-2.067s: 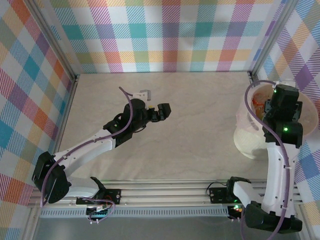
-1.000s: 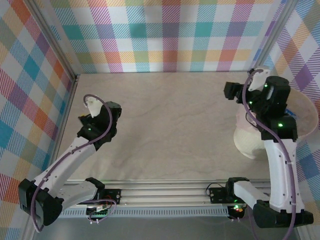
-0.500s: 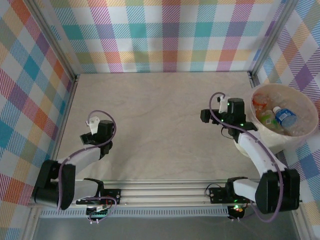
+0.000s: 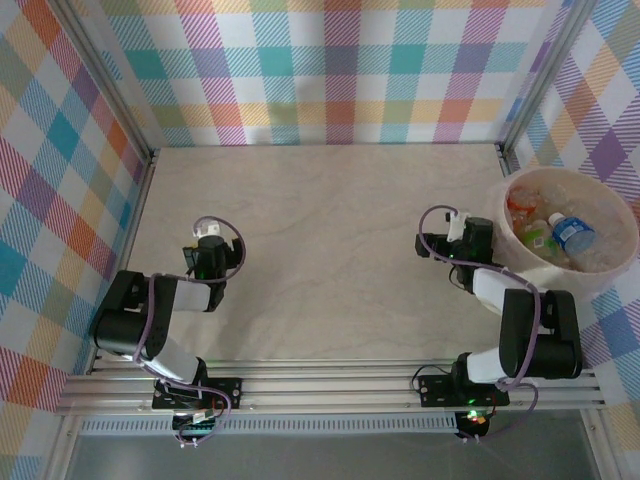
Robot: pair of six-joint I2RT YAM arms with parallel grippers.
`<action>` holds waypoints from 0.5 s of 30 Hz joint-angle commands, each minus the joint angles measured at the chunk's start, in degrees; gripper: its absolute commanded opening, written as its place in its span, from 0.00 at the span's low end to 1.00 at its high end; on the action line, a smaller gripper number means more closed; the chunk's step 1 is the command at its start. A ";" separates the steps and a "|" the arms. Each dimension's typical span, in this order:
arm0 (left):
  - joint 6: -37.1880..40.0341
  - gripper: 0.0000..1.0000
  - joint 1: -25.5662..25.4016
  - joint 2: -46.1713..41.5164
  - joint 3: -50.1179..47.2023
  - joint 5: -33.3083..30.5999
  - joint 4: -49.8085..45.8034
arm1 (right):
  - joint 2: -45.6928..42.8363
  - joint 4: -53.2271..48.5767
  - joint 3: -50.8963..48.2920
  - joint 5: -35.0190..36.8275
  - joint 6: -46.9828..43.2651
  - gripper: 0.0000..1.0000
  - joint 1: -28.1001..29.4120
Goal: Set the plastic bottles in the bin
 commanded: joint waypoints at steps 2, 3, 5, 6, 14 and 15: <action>0.68 1.00 1.83 -0.14 -0.10 2.73 6.74 | 1.11 15.53 -2.79 -3.83 0.72 1.00 -0.49; 0.56 1.00 1.88 -0.10 -0.09 2.79 6.52 | 1.69 18.56 -3.49 -3.76 0.78 1.00 -0.43; 0.60 1.00 1.94 -0.09 -0.13 2.88 6.81 | 3.48 23.39 -5.45 -3.09 0.76 1.00 -0.25; 0.52 1.00 1.97 -0.38 -0.22 3.01 6.47 | 4.82 27.28 -6.97 -2.81 0.85 1.00 -0.14; 0.65 1.00 1.93 -0.14 -0.04 3.11 6.35 | 7.21 29.91 -7.24 2.97 1.29 1.00 1.31; 0.59 1.00 1.92 -0.20 -0.03 3.13 6.30 | 7.05 29.33 -7.24 3.07 1.21 1.00 1.44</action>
